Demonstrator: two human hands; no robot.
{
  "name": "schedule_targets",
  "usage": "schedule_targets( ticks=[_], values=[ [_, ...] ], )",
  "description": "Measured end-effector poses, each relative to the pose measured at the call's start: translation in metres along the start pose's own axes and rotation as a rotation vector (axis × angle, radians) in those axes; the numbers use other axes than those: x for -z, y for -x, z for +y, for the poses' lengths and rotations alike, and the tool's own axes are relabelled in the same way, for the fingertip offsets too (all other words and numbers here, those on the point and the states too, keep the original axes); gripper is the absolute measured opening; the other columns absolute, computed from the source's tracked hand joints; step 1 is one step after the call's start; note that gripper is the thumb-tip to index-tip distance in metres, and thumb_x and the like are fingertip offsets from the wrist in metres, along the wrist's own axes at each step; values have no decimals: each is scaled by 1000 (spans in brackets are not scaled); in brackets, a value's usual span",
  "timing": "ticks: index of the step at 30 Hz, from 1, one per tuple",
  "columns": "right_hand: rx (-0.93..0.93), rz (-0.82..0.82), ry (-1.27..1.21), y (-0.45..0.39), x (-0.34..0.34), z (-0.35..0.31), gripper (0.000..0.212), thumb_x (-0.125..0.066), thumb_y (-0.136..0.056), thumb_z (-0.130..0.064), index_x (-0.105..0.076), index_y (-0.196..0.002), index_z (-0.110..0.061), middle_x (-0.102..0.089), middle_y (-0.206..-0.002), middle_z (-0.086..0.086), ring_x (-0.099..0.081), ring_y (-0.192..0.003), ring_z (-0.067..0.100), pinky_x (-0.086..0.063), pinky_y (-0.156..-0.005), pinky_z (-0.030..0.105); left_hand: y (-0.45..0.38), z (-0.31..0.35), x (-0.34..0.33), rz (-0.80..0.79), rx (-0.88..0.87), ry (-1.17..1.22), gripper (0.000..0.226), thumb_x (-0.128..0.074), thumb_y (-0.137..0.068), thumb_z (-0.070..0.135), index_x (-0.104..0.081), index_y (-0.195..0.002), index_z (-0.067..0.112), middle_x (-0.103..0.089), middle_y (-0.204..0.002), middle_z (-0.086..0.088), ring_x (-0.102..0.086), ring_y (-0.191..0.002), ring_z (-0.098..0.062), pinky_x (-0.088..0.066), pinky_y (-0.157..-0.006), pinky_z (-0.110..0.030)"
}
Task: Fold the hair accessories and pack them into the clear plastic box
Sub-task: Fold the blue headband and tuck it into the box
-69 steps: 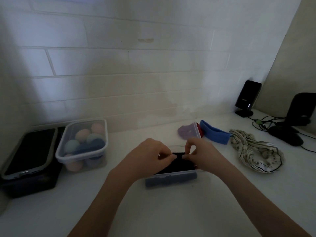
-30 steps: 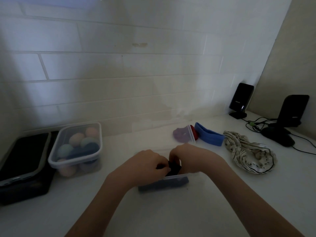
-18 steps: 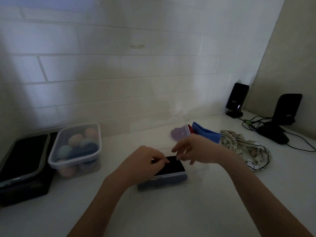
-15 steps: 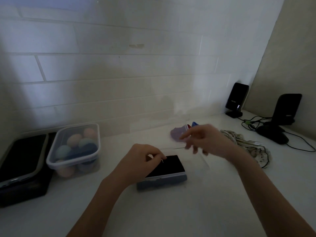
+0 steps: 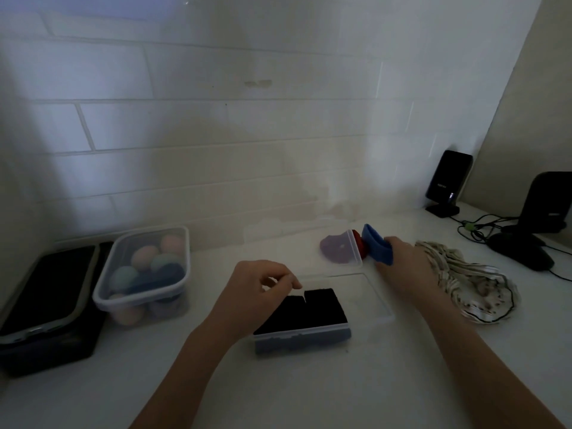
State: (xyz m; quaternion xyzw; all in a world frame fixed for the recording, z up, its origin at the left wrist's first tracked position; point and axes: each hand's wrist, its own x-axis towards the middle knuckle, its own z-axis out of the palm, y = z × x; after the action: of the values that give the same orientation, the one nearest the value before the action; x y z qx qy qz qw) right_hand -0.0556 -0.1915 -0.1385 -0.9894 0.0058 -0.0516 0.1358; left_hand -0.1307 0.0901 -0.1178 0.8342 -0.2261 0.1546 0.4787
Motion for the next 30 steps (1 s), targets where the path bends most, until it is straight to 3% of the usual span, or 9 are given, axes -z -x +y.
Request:
schedule_targets(
  ticks=[3,5,8,11,14,20,23,26,30],
  values=[
    [-176,112,-147,-5,3,-1,29,-52,-91,-15,-56,-114,4,-63,-108,22,-58,-91,31,-41,-77,34,-1,-3,-1,-9,7,-9,25,-59,-83,7,-76,-70,20,-66,-64,28,-65,-69,-4,-50,-64,-13],
    [-191,305,-253,-4,8,-4,21,-53,-89,-14,-60,-103,0,-63,-86,15,-54,-72,25,-37,-61,30,-3,-3,-1,-6,23,18,26,-58,-83,7,-75,-70,21,-68,-65,26,-65,-68,-4,-51,-64,-15],
    [-139,488,-570,5,30,-18,14,-54,-89,-17,-58,-100,-9,-61,-81,9,-54,-66,20,-40,-57,28,-10,1,-1,2,63,88,24,-56,-82,14,-75,-69,20,-70,-65,15,-64,-65,-5,-53,-65,-24],
    [-22,268,-1069,12,52,-40,7,-52,-92,-12,-55,-93,-18,-68,-87,8,-62,-76,22,-50,-70,34,-26,11,-2,-45,124,213,17,-58,-87,15,-74,-80,14,-73,-73,0,-69,-69,-14,-56,-67,-25],
    [90,49,-1299,22,58,-61,11,-52,-91,-6,-56,-94,-16,-71,-98,13,-67,-85,25,-54,-79,39,-49,25,-7,-104,198,318,14,-64,-85,19,-68,-97,13,-72,-80,-5,-70,-70,-20,-58,-64,-31],
    [202,-49,-1215,31,44,-87,13,-60,-87,-14,-66,-100,-12,-71,-101,13,-67,-93,28,-51,-86,42,-74,28,-21,28,175,350,18,-68,-82,21,-66,-98,14,-69,-90,1,-65,-58,-7,-46,-41,-23],
    [179,-47,-1113,30,41,-91,25,-61,-87,-27,-68,-105,-11,-73,-104,12,-68,-97,25,-52,-90,41,-73,19,-20,89,123,324,11,-69,-81,14,-68,-86,23,-70,-78,10,-60,-56,1,-41,-44,-12],
    [193,27,-1075,30,42,-90,20,-65,-85,-25,-70,-98,-12,-71,-96,17,-62,-79,22,-49,-80,39,-71,12,-14,82,19,232,28,-72,-76,5,-66,-77,33,-68,-69,24,-53,-57,-2,-44,-56,-10],
    [296,131,-1059,29,43,-89,11,-66,-84,-10,-69,-95,-13,-66,-81,8,-53,-61,9,-43,-62,26,-66,10,-14,136,125,291,19,-70,-79,10,-55,-76,21,-57,-66,8,-51,-45,-6,-37,-38,-16]
  ],
)
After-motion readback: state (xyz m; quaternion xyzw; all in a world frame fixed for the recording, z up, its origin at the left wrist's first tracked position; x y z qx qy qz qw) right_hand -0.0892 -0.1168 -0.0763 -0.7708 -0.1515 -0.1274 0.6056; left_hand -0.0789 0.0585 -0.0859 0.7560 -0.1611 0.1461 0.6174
